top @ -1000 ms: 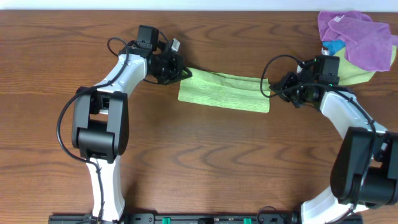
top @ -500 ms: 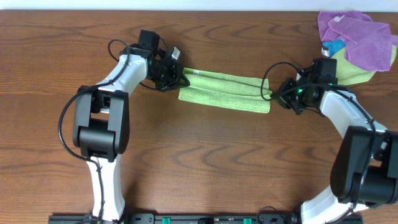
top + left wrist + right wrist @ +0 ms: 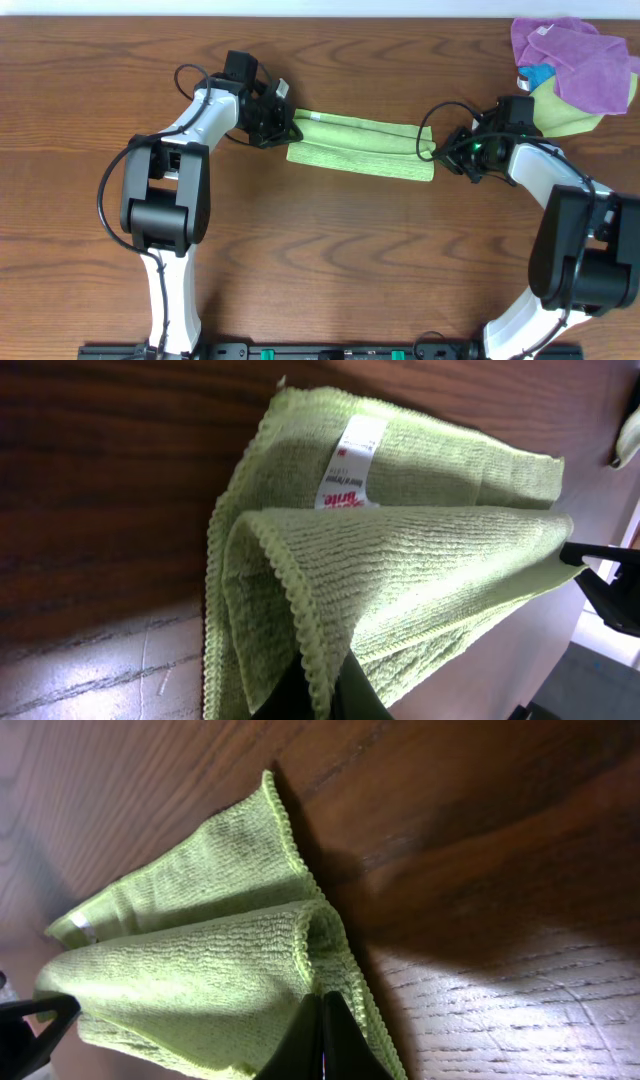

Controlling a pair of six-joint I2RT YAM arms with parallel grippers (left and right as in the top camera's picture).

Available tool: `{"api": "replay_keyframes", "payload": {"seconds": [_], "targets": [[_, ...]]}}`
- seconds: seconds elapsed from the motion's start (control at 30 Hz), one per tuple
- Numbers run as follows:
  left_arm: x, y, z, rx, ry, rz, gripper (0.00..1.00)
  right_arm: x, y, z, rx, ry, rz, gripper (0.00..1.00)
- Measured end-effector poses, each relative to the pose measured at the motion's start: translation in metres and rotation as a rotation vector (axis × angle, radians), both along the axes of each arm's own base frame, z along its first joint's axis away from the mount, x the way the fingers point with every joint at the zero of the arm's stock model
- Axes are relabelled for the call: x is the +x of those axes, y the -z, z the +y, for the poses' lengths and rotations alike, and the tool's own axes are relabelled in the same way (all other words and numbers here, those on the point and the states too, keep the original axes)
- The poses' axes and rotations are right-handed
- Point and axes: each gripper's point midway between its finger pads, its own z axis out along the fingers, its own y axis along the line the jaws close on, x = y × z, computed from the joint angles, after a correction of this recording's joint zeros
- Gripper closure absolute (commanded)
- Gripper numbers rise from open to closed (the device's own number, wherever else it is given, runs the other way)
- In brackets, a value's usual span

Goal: Fold the cloth
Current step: 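Lift the bottom edge with both grippers and fold it toward the top edge, then release the folded edge and lift both grippers away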

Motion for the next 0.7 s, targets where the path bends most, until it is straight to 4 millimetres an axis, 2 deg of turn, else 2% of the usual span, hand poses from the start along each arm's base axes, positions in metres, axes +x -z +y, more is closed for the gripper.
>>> {"api": "replay_keyframes", "payload": {"seconds": [0.27, 0.3, 0.33, 0.37, 0.4, 0.57, 0.7], "targets": [[0.0, 0.0, 0.002, 0.014, -0.002, 0.006, 0.94, -0.001, 0.0, 0.001, 0.007, 0.0, 0.004, 0.98], [0.0, 0.0, 0.002, 0.017, -0.003, 0.005, 0.92, -0.001, 0.0, 0.001, 0.007, 0.0, 0.004, 0.94], [0.0, 0.0, 0.002, 0.018, -0.003, 0.004, 0.85, -0.001, 0.0, 0.001, 0.008, 0.003, 0.005, 0.81], [0.001, 0.001, 0.003, 0.025, 0.0, -0.002, 0.7, -0.001, 0.0, 0.001, 0.009, 0.009, 0.008, 0.55], [0.001, 0.002, 0.004, 0.03, -0.006, 0.001, 0.61, -0.001, 0.0, 0.0, 0.006, 0.011, 0.008, 0.4], [0.002, 0.003, 0.01, 0.041, -0.015, 0.004, 0.48, 0.0, 0.0, -0.001, 0.004, 0.015, 0.011, 0.22], [0.006, 0.002, 0.025, 0.038, -0.053, 0.02, 0.48, -0.001, 0.0, -0.002, 0.011, 0.019, 0.015, 0.25]]}}
